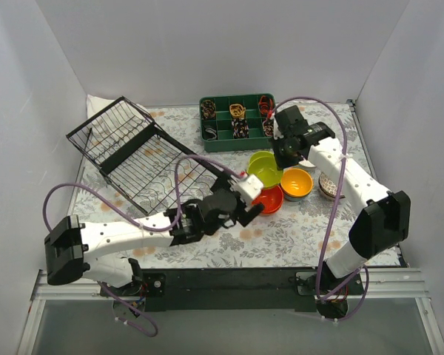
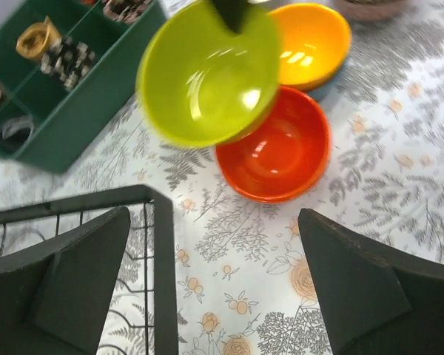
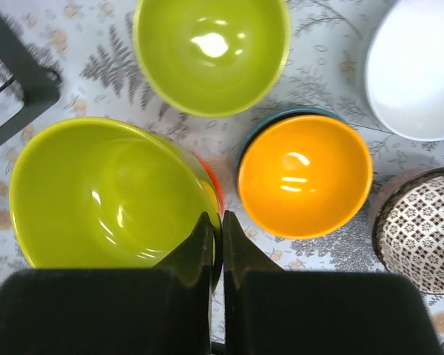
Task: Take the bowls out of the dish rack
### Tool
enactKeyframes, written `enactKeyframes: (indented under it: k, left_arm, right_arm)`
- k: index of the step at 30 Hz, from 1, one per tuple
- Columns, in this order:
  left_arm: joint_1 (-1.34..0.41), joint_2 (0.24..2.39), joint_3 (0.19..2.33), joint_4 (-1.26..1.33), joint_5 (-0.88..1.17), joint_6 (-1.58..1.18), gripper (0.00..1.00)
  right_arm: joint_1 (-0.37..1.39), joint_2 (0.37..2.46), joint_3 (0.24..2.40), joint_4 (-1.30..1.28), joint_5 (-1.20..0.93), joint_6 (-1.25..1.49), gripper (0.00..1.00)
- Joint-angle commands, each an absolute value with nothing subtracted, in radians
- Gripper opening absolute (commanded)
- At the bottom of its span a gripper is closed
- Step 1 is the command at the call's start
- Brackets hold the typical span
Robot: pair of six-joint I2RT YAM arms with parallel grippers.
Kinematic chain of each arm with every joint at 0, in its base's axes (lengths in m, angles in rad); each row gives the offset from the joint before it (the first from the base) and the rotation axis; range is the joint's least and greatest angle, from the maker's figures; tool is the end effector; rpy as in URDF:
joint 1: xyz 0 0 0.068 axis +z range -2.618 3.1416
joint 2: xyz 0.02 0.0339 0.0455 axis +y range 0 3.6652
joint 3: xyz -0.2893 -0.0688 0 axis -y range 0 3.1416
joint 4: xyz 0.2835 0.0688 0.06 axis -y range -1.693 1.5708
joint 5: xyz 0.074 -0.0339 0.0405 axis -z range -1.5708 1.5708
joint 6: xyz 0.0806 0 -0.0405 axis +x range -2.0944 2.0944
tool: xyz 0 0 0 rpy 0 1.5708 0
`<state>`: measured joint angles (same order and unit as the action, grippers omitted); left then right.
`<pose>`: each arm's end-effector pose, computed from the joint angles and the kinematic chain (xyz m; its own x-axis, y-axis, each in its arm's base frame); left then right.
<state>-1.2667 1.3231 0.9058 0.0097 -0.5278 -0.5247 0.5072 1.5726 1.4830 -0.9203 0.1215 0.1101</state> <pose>0.1479 -0.3356 0.2770 -0.4463 -0.0232 -0.8946 0.5341 0.7952 -0.2871 0.3458 0.1810 0.3068 -0.7825 -0.3100 -0.5400 -0.3419 0.9387 -0.0436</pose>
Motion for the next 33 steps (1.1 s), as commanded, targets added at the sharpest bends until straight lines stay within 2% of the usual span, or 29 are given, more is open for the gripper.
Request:
enactKeyframes:
  k: [1, 11, 17, 28, 32, 33]
  left_arm:
    - [-1.106, 1.246, 0.957, -0.109, -0.411, -0.823, 0.98]
    - [-0.582, 1.115, 0.910, -0.333, -0.175, -1.196, 0.98]
    - [-0.399, 1.031, 0.896, -0.458, -0.127, -1.282, 0.98]
    - [-0.373, 0.925, 0.931, -0.584, -0.219, -1.304, 0.98]
    - [-0.373, 0.902, 0.957, -0.623, -0.242, -1.295, 0.98]
    - [-0.373, 0.897, 0.960, -0.629, -0.241, -1.295, 0.98]
  right_arm:
    - [0.416, 1.548, 1.456, -0.769, 0.097, 0.140, 0.01]
    - [0.331, 1.618, 1.365, -0.470, 0.035, 0.173, 0.01]
    - [0.328, 1.669, 1.322, -0.333, 0.023, 0.183, 0.01]
    - [0.301, 1.683, 1.163, -0.175, 0.009, 0.193, 0.01]
    - [0.301, 1.692, 1.138, -0.146, 0.008, 0.193, 0.07]
    - [0.301, 1.692, 1.134, -0.140, 0.008, 0.193, 0.12]
